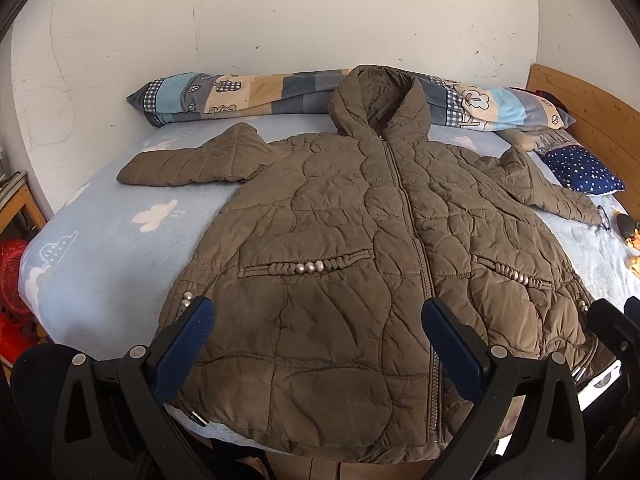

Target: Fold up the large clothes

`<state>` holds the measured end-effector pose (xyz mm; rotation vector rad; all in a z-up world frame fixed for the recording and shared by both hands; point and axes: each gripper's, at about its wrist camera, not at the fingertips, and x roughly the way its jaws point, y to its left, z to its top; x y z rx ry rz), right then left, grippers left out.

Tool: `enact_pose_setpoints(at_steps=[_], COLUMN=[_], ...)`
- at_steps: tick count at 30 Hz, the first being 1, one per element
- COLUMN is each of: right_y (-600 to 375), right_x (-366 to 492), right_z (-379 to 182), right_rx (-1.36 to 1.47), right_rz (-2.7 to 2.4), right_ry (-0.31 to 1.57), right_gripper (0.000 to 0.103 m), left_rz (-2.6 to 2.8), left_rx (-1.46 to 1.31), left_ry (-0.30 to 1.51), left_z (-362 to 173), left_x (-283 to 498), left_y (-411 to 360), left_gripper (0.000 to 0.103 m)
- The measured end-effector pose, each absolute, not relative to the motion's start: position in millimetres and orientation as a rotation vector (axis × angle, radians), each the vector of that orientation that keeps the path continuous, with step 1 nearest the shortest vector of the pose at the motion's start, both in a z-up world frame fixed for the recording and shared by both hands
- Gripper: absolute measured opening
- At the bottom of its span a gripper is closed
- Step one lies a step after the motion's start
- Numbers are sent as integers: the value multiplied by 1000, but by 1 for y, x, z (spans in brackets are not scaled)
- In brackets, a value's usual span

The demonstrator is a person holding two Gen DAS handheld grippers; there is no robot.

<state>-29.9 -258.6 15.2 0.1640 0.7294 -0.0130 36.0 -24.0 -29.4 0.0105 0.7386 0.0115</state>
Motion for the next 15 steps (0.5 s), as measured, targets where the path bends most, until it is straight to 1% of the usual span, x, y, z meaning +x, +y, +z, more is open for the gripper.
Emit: enact_pose_setpoints(at_steps=[7, 15], right_y=[-289, -326], right_x=[-23, -13], right_z=[16, 27], right_rx=[243, 301], right_rz=[-67, -106], right_ry=[727, 692], right_gripper=[103, 103], left_rz=[-8, -35], left_rx=[40, 58], left_ry=[670, 571], left_z=[-18, 31], left_x=[55, 93], left_y=[-32, -34], left_gripper=[103, 103])
